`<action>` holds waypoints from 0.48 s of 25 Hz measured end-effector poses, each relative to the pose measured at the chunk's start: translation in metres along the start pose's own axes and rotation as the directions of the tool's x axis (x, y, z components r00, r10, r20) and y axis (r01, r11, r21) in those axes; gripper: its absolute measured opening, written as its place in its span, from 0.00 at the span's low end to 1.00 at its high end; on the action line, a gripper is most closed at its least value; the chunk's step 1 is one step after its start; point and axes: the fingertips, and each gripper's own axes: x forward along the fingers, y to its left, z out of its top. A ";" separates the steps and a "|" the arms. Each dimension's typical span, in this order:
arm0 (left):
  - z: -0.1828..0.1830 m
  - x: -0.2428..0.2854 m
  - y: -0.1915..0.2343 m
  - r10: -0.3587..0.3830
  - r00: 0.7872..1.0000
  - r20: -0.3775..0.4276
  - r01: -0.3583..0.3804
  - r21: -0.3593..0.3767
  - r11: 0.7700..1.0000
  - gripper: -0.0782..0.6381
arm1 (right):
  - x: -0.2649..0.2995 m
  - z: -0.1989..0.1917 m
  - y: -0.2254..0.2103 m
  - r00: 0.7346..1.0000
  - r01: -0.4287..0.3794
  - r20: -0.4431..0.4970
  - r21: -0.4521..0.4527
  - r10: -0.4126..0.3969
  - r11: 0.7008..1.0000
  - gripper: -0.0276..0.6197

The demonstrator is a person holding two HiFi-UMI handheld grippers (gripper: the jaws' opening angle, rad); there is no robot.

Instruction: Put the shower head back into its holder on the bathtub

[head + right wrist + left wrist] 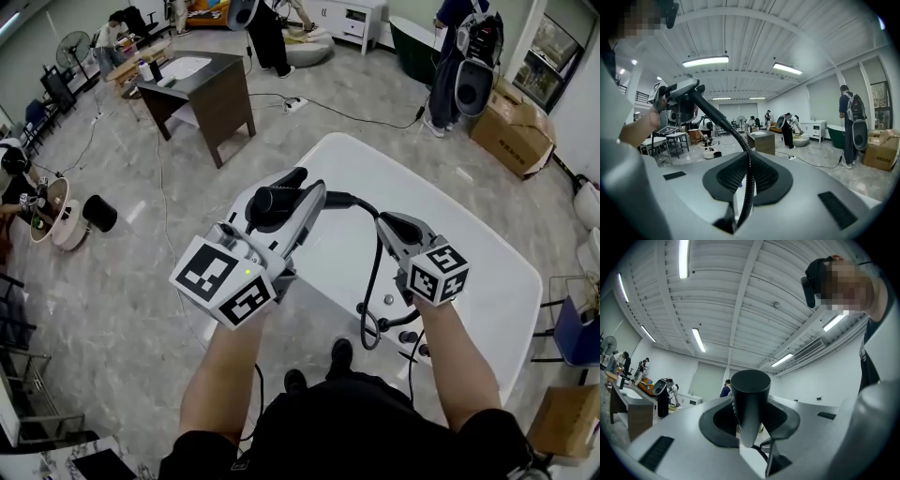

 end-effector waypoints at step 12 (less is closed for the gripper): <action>0.021 0.021 0.013 0.023 0.999 0.040 -0.025 0.047 0.999 0.28 | 0.027 0.031 -0.001 0.994 -0.090 0.065 -0.030 0.092 0.995 0.07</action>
